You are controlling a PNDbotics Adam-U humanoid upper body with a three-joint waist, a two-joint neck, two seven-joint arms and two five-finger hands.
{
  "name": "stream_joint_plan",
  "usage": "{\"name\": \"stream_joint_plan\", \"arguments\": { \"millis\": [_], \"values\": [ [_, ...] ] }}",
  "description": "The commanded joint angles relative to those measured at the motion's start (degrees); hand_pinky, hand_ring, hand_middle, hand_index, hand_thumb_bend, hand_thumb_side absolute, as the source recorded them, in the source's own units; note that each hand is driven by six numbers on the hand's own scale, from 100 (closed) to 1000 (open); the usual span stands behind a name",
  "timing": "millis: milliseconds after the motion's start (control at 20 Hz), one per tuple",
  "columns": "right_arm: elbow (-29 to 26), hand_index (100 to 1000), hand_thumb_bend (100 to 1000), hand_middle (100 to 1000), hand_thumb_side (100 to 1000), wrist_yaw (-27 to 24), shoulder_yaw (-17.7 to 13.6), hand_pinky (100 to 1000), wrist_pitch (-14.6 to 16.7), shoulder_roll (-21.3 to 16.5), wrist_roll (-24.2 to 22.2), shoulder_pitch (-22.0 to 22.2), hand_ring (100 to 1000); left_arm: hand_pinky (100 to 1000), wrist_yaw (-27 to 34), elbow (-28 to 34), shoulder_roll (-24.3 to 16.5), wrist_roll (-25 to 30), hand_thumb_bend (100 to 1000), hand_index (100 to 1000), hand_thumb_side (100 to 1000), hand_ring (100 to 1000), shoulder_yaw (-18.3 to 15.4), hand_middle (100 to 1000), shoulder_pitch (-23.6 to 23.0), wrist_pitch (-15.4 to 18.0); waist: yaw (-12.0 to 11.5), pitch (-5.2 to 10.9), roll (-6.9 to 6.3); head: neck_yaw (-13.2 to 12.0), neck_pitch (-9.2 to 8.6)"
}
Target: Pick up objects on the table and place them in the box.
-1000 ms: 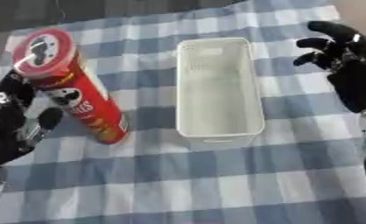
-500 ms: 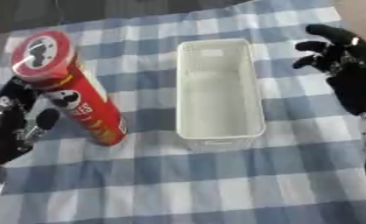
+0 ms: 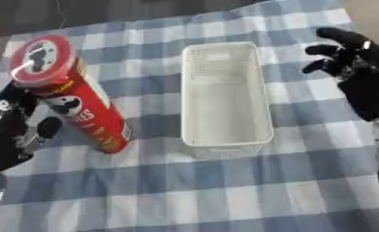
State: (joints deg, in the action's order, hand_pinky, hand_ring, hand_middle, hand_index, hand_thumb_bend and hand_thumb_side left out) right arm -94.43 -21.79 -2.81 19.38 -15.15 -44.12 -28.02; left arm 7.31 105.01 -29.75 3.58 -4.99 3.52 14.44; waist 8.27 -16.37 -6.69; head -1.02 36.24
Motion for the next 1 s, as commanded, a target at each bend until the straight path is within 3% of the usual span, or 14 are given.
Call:
{"name": "stream_joint_plan", "arguments": {
  "millis": [50,400,1000],
  "values": [
    [-1.4,916,100,920,1000,0.0,0.0,731,7.6,-0.9,-7.8,-0.2,854,1000,-0.6,1.7,-1.5,1.2,556,1000,490,797,-0.1,1000,0.0,-0.2,0.0,1.05,0.08,0.5,-0.71],
    [-1.6,916,100,921,1000,0.0,-0.1,732,7.4,-0.8,-7.8,0.0,854,1000,-2.7,2.2,-1.5,2.1,549,1000,373,796,-0.1,1000,-0.3,-0.7,0.0,1.24,-0.01,0.5,-0.77],
    [-1.6,917,100,922,1000,0.0,-0.1,732,7.2,-0.9,-7.8,0.2,855,1000,-3.4,1.9,-1.2,2.7,551,1000,431,776,0.4,1000,0.3,-1.5,0.0,1.38,-0.15,0.5,-0.85]
  ]
}}
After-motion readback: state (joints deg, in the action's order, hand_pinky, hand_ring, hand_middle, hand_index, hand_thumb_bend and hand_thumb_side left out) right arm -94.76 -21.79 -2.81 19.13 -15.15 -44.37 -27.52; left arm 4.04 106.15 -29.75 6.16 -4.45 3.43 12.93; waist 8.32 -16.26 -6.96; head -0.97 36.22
